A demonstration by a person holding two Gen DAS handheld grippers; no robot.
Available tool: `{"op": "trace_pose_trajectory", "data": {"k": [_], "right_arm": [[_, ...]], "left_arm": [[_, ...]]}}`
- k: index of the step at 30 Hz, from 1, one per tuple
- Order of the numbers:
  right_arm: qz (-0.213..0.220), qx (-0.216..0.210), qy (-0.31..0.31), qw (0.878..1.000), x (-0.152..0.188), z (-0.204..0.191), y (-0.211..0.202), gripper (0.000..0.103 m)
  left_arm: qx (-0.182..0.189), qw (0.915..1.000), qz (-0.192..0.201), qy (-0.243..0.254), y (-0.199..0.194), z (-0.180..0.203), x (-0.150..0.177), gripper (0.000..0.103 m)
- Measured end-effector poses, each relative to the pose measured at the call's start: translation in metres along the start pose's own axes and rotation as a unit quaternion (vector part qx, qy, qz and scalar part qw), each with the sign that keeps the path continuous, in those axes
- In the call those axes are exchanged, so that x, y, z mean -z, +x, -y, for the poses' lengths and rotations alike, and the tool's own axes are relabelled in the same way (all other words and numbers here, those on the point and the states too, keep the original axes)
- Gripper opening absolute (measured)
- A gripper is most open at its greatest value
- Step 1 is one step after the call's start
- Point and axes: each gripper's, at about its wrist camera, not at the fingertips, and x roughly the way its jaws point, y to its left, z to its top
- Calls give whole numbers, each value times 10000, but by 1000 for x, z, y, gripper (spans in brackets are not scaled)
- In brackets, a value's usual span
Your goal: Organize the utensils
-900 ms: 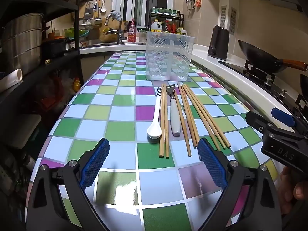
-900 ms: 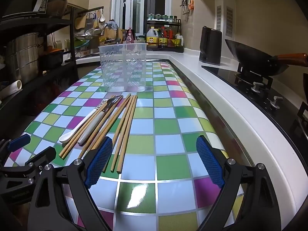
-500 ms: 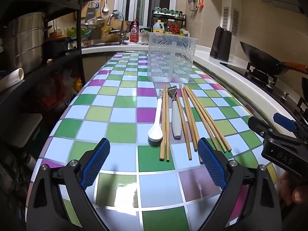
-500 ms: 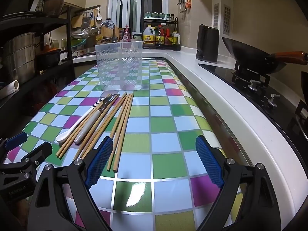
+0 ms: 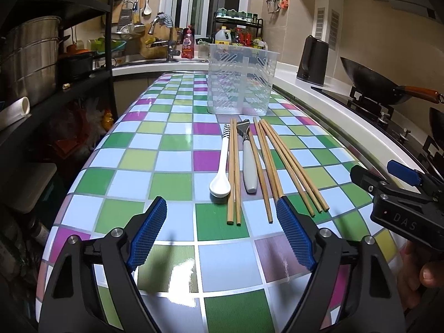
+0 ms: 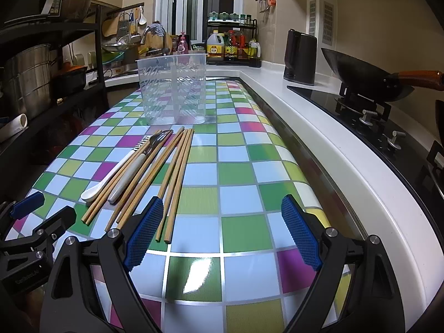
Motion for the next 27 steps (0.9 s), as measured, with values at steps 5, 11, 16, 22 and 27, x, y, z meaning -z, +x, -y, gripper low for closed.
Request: {"op": "trace_pose_trajectory", "data": {"k": [5, 11, 16, 22, 27], "right_arm": [[0, -11, -35, 10000, 1, -2, -1, 85], [-59, -18, -13, 10000, 2, -2, 1, 85], [-9, -17, -18, 10000, 2, -3, 0, 85], [-1, -9, -19, 10000, 1, -3, 0, 85], [8, -23, -35, 10000, 2, -4, -1, 85]], "left_arm": [[71, 9999, -89, -46, 0, -4, 2, 79], [35, 10000, -4, 27, -6, -1, 2, 79], [50, 10000, 38, 74, -5, 1, 1, 79], [35, 9999, 87, 121, -3, 3, -6, 79], [37, 9999, 144, 66, -6, 4, -5, 79]]}}
